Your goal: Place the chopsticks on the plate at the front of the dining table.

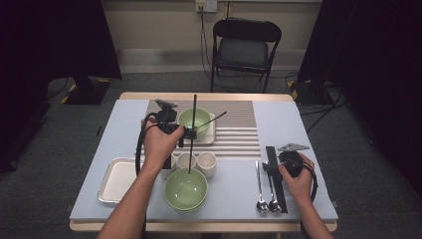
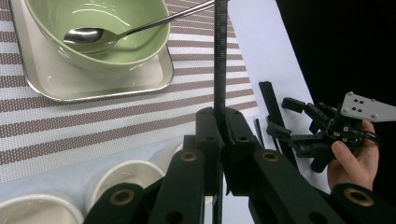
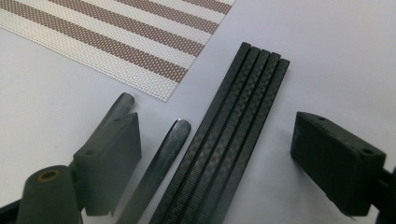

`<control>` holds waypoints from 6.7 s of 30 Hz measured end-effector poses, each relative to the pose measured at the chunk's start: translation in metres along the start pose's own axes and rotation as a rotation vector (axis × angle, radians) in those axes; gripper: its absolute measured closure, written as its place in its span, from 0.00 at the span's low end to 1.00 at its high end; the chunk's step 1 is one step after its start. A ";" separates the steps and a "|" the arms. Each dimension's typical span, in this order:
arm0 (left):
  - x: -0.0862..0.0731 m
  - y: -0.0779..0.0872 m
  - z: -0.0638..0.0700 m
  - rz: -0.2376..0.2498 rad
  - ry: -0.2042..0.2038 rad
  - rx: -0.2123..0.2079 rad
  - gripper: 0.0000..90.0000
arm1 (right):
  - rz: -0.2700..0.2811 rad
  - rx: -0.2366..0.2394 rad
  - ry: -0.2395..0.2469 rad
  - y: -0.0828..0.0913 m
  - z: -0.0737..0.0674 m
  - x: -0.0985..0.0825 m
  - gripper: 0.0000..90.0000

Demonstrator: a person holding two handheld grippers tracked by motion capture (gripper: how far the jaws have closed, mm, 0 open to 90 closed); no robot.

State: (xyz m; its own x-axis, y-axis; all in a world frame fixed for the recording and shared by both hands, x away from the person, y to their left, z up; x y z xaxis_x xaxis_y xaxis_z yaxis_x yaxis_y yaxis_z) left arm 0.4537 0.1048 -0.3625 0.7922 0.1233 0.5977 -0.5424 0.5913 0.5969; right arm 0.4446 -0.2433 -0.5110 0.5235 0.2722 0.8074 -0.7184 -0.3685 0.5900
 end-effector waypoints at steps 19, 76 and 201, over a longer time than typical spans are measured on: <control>0.008 0.009 -0.018 0.034 0.049 0.010 0.96 | 0.028 0.000 0.003 0.000 0.000 -0.002 0.17; 0.043 0.005 -0.063 0.080 0.120 0.071 0.96 | 0.028 0.001 0.002 0.000 0.000 -0.003 0.17; 0.067 -0.069 -0.123 0.062 0.133 0.203 0.96 | 0.029 0.003 0.001 0.000 0.000 -0.003 0.17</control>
State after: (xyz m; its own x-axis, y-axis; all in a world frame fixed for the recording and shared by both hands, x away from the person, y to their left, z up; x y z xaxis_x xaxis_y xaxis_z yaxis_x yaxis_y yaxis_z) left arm 0.5783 0.1705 -0.4295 0.7782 0.2659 0.5689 -0.6255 0.4088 0.6646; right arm 0.4433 -0.2442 -0.5131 0.5021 0.2626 0.8240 -0.7319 -0.3784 0.5666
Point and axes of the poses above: each handheld gripper's, and its own axes: y roughly backward along the jaws, x roughly out of its top, z roughly to its right, the point moved 5 cm from there along -y, roughly forward along the jaws, and after that the axes turned 9 degrees about z, right-handed, at the moved point
